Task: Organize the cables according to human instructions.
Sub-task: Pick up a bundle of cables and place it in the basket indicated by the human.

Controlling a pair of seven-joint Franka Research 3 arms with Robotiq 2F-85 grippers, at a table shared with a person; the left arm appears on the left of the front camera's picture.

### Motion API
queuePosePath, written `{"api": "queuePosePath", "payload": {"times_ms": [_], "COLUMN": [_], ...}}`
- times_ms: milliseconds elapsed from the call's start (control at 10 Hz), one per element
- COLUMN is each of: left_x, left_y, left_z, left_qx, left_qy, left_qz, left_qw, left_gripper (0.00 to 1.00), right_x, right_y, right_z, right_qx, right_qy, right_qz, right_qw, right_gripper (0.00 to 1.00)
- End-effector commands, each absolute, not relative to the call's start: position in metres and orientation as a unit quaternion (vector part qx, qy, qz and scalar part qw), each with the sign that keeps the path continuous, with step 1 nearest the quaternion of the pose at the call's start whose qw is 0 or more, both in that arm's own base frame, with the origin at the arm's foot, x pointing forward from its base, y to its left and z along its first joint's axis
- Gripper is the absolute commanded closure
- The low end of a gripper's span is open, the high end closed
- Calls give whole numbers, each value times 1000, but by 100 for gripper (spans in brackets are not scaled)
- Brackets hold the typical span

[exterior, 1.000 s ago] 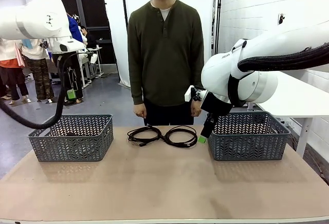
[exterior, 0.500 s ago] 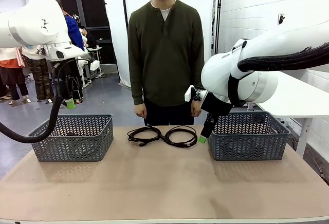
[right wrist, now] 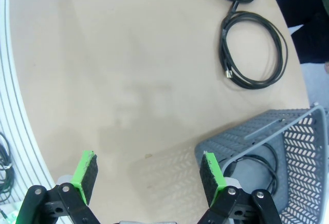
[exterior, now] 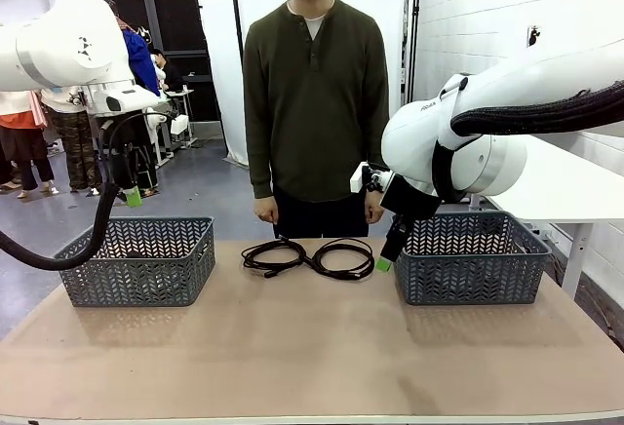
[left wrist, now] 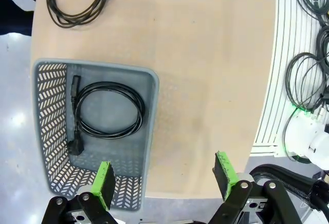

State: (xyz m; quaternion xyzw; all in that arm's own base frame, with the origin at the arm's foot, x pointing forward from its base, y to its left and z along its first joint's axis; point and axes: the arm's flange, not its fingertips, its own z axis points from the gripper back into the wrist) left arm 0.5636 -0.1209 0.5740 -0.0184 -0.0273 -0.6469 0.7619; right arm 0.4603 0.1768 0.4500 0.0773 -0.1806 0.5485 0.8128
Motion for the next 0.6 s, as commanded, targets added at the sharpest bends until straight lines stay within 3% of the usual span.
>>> {"api": "queuePosePath", "payload": {"times_ms": [0, 500], "left_x": [548, 474], "left_y": [-125, -152], "left_z": [569, 547], "left_qx": [-15, -27], "left_qy": [-44, -91], "left_qz": [-641, -622], "left_qw": [766, 777], "left_gripper": [0, 0], "right_x": [461, 461], "right_y": [177, 177], "right_z": [450, 450], "right_qx": [75, 75], "right_qy": [-180, -180], "right_qz": [546, 546], "right_qw": [815, 815], "right_gripper": [0, 0]}}
